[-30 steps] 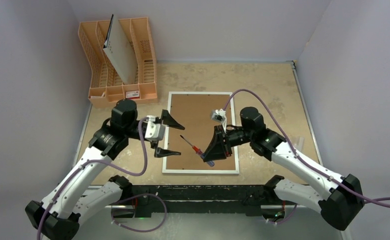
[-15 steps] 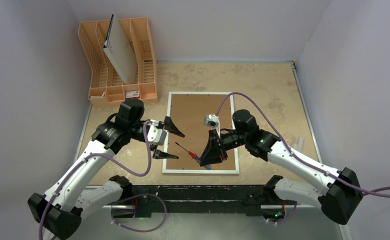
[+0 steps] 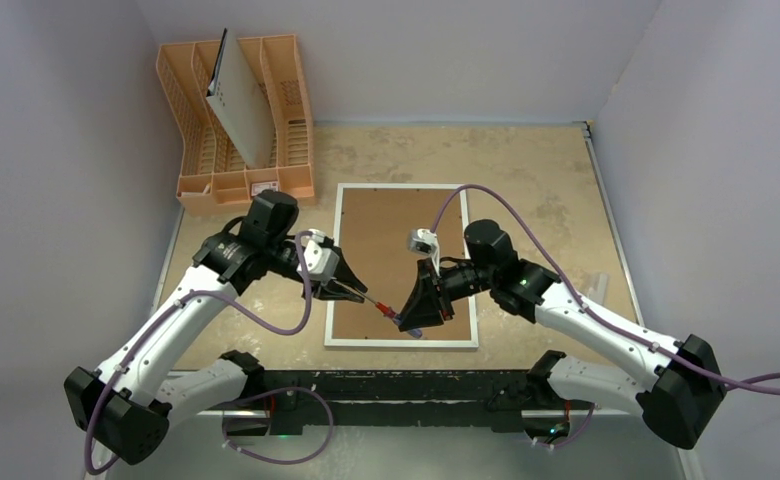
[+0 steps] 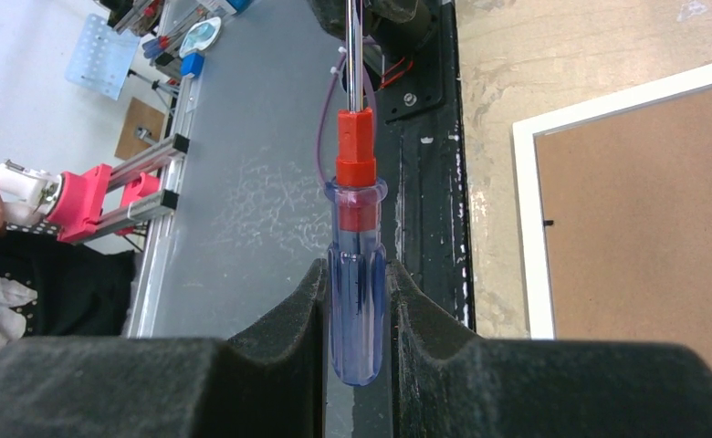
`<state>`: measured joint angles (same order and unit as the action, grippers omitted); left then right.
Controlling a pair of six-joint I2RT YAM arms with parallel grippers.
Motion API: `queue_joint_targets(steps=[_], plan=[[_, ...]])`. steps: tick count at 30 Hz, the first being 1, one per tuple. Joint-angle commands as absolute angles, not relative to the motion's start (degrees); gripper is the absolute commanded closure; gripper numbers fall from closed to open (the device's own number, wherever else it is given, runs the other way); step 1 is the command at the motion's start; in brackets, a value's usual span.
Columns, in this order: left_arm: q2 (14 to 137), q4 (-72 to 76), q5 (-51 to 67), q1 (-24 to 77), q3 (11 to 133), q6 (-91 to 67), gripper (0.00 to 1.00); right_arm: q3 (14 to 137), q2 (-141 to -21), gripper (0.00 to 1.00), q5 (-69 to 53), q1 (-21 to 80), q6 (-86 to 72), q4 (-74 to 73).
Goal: Take the photo out of the frame
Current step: Pick up the screwdriver from the center of the board.
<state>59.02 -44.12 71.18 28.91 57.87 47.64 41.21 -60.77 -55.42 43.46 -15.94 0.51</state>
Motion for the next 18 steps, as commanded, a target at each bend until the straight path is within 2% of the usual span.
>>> queue_joint_targets(steps=[1,4,8,13,14,18], plan=[[59.4,-45.37,74.33,28.56,60.6,50.01,0.81,43.01,-61.11,1.0,-55.01,43.68,-14.61,1.22],[59.5,-45.08,74.61,28.56,60.64,50.01,0.85,43.31,-61.91,1.0,-54.45,43.68,-14.57,0.74],[59.84,-45.39,73.87,28.56,60.6,50.01,0.99,43.51,-62.49,1.0,-54.24,43.69,-14.5,0.84],[59.76,-45.32,72.07,28.56,60.11,49.42,1.0,43.84,-62.33,1.0,-52.76,43.64,-14.44,0.89],[59.66,-44.55,71.8,28.56,59.74,48.47,1.0,43.93,-62.32,0.97,-52.29,43.7,-14.42,0.91],[58.18,-37.13,70.04,28.56,56.31,40.01,1.0,43.9,-62.72,0.71,-51.23,43.69,-14.18,0.72]])
